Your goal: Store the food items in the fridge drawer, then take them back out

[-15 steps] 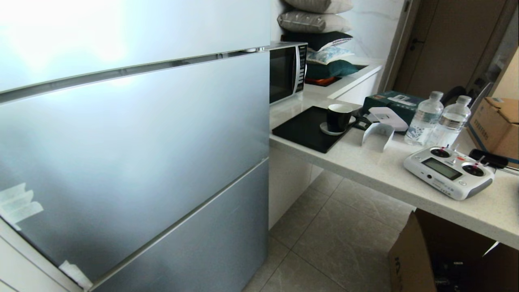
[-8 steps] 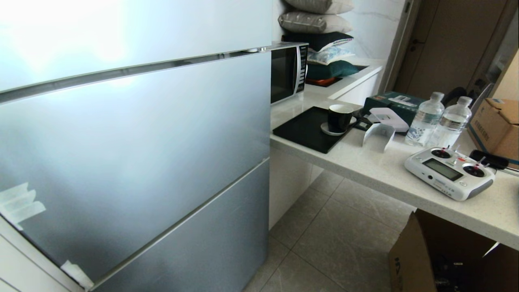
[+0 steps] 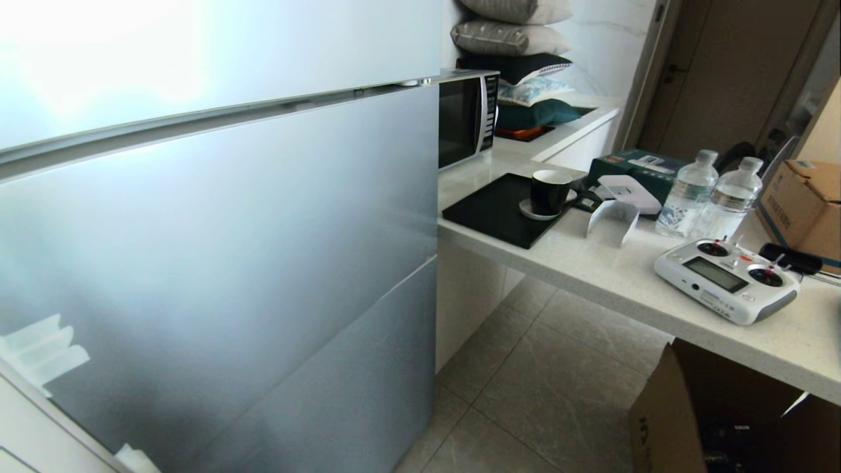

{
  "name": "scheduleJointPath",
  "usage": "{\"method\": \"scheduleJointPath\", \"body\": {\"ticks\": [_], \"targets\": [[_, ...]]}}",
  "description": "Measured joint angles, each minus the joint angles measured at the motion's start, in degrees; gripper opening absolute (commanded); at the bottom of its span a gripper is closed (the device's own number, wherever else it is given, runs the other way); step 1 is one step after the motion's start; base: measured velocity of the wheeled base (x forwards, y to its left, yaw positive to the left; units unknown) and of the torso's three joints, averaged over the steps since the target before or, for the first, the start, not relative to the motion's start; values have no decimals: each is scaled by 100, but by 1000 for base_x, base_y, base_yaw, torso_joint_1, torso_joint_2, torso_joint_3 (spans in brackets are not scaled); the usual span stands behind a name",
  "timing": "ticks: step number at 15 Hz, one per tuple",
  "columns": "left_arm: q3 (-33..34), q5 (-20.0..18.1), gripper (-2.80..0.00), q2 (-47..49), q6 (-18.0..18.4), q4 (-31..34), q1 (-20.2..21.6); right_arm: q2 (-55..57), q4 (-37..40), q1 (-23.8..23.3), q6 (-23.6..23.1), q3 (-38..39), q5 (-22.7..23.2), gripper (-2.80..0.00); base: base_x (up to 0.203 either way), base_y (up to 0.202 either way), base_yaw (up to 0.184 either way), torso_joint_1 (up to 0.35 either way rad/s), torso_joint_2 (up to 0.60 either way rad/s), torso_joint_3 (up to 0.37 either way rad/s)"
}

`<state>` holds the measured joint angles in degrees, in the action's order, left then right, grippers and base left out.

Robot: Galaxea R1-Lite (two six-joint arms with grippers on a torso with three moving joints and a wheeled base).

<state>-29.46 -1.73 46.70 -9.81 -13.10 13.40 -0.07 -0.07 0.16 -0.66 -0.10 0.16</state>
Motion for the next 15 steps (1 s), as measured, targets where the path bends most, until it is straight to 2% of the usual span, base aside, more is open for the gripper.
{"method": "scheduleJointPath", "body": {"ticks": [9,15], "targets": [[573,-175,-280,-850,152,48,-43,0,1,0,0,0,0,-280,0,0,0,0,0,0],[948,-446,-280,-1153,188,43,-48,0,0,0,0,2,-2,-280,0,0,0,0,0,0]]}}
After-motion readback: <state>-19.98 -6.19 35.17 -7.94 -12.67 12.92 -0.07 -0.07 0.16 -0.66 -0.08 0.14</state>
